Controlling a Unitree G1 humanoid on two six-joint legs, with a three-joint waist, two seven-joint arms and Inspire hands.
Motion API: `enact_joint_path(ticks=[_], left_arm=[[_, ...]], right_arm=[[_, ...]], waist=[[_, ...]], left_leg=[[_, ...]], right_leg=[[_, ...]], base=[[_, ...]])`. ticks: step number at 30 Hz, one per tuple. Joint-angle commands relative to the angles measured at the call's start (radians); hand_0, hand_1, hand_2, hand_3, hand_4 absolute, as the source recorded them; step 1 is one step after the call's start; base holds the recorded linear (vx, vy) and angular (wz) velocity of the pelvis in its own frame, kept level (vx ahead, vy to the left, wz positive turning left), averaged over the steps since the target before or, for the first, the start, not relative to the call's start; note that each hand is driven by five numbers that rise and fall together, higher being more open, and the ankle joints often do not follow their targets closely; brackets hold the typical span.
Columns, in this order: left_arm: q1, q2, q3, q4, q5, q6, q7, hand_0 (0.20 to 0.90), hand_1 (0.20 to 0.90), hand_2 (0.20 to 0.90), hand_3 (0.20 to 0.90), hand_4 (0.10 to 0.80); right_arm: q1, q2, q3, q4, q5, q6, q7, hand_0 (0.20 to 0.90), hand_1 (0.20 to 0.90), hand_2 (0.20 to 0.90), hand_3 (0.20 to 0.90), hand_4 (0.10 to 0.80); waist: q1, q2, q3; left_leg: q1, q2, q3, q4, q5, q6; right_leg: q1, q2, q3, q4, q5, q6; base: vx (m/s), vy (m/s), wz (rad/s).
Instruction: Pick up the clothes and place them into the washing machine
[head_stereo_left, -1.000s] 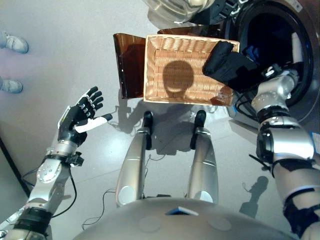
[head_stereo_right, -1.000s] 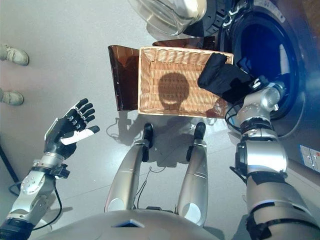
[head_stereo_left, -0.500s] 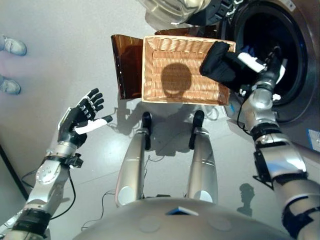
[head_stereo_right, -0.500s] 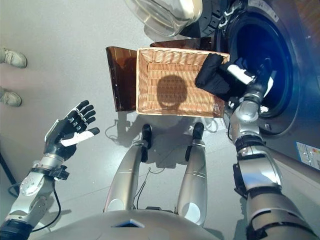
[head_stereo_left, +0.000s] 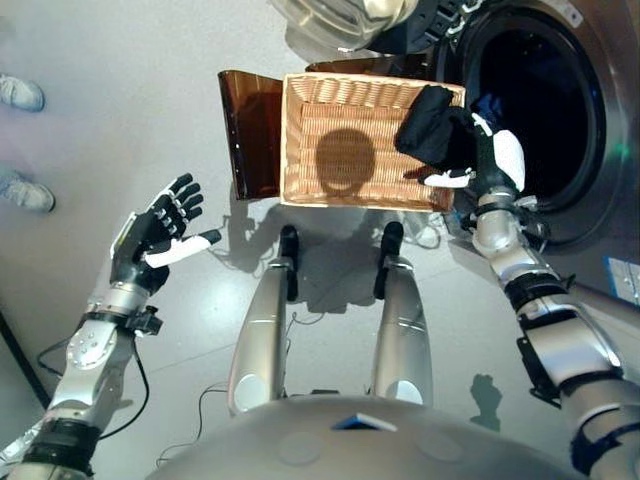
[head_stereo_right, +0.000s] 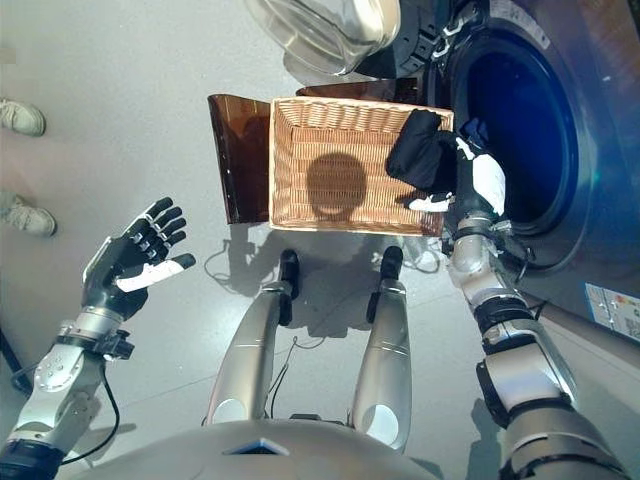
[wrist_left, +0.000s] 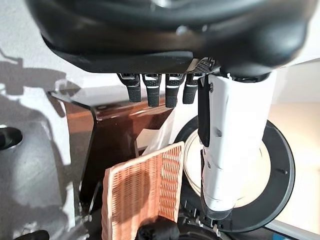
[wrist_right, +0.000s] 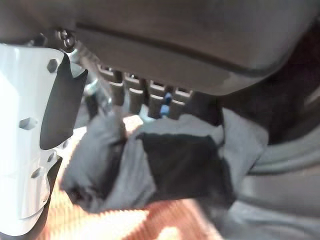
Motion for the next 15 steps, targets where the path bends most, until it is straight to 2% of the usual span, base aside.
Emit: enact_joint_path(ticks=[1,6,9,15], left_arm=[[0.074,0.033,0.093,-0.084,-0.003,-0.096,-0.029,0.9,0.9,0.9,0.9,0.8],[0.076,0.036,0.092,-0.085,-0.008,-0.09,-0.043,0.9,0.9,0.9,0.9,0.8],[0.083,0.049,0.084,-0.089,-0.004,-0.085,-0.06,0.9,0.9,0.9,0.9,0.8],[0.075,0.057,0.062,-0.096,-0.003,-0.087,-0.061,0.9,0.9,0.9,0.9,0.8]], right_arm=[[-0.031,-0.135,0.056,-0.027,-0.209,0.032,-0.061,0.9,0.9,0.9,0.9,0.8],[-0.061,-0.169,0.142,0.021,-0.364,0.08,-0.054,0.9,0.9,0.9,0.9,0.8],[-0.102,-0.228,0.246,0.001,-0.557,0.124,-0.057,0.9,0.9,0.9,0.9,0.8],[-0.16,-0.239,0.314,-0.023,-0.616,0.13,-0.066,0.9,0.9,0.9,0.9,0.8]], waist=[[0.009,0.007,-0.053],[0.012,0.007,-0.052],[0.016,0.0,-0.046],[0.022,-0.005,-0.039]], left_leg=[[-0.011,0.018,-0.038,-0.216,0.127,-0.038],[-0.01,0.018,-0.043,-0.218,0.128,-0.039],[-0.005,0.016,-0.047,-0.22,0.129,-0.041],[-0.005,0.016,-0.051,-0.219,0.132,-0.043]], right_leg=[[-0.003,0.01,-0.021,0.008,-0.055,-0.024],[0.0,0.009,-0.025,0.008,-0.057,-0.022],[0.003,0.01,-0.026,0.011,-0.059,-0.02],[0.007,0.007,-0.03,0.01,-0.059,-0.02]], base=[[0.0,0.0,0.0],[0.0,0.0,0.0],[0.0,0.0,0.0],[0.0,0.0,0.0]])
